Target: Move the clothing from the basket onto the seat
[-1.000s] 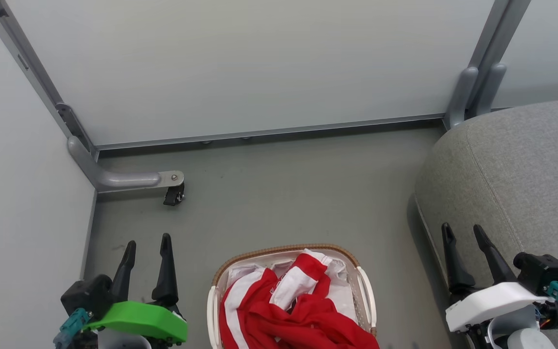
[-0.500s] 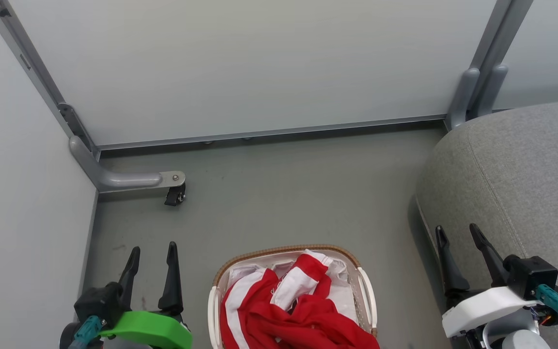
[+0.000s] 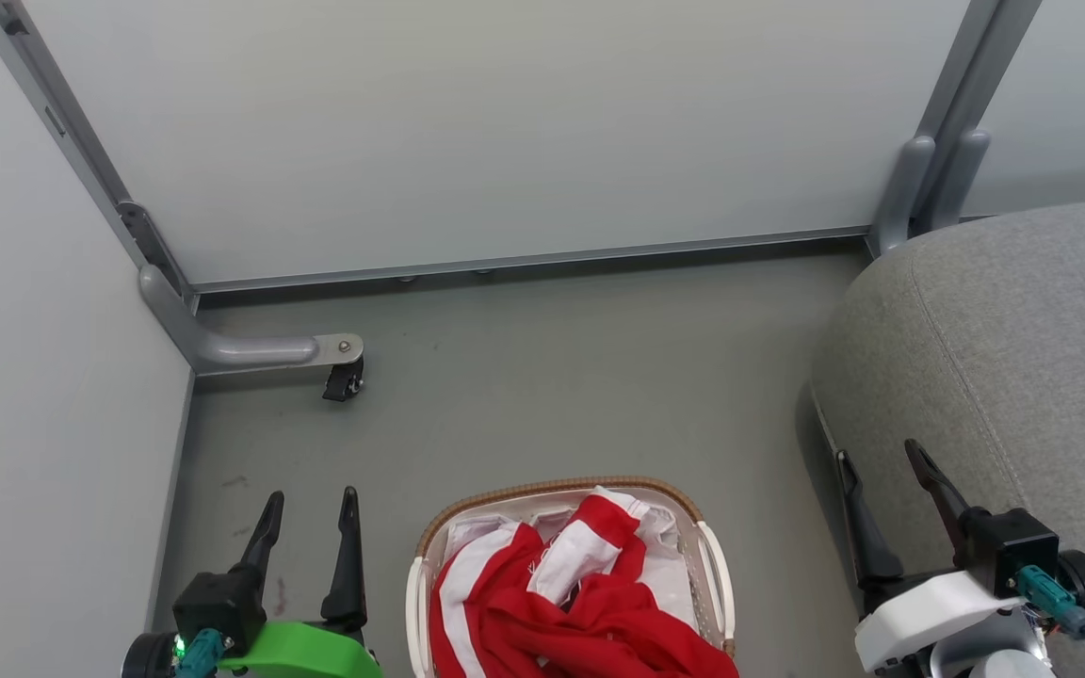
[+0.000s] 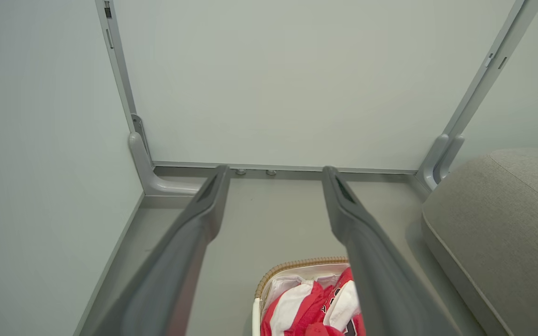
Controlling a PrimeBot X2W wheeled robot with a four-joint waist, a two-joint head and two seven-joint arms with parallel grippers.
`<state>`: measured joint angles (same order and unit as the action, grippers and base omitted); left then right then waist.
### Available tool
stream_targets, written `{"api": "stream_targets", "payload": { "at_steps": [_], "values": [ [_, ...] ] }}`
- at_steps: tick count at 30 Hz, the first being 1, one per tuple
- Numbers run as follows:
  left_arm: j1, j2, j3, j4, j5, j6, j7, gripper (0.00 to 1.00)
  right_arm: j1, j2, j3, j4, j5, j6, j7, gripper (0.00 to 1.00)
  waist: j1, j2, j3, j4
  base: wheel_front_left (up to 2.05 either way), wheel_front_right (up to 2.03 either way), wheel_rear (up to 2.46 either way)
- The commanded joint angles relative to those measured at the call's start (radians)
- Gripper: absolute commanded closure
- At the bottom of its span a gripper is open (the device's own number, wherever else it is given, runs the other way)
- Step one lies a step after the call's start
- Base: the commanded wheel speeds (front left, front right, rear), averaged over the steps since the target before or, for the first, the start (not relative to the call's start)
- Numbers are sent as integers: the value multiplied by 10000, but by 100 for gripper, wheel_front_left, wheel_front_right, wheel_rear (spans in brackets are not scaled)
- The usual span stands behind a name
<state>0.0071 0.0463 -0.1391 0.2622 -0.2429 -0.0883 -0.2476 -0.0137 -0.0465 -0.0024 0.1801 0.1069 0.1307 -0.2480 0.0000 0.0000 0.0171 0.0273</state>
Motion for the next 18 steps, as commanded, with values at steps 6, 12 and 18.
{"api": "stream_targets", "payload": {
  "at_steps": [6, 12, 18],
  "values": [
    [121, 68, -91, 82, 487, -37, -184, 0, 111, -65, 30, -15, -607, 0, -180, 0, 0, 0, 8, 14, 0, 0, 0],
    [100, 68, -81, 145, 423, -54, -172, 0, 98, -64, 17, -12, -654, 0, -189, 0, 0, 0, 12, 6, 0, 0, 0],
    [69, 68, -96, 189, 375, -68, -172, 0, 83, -64, -1, -12, -657, 0, -189, 0, 0, 0, 23, -6, 0, 0, 0]
  ]
}}
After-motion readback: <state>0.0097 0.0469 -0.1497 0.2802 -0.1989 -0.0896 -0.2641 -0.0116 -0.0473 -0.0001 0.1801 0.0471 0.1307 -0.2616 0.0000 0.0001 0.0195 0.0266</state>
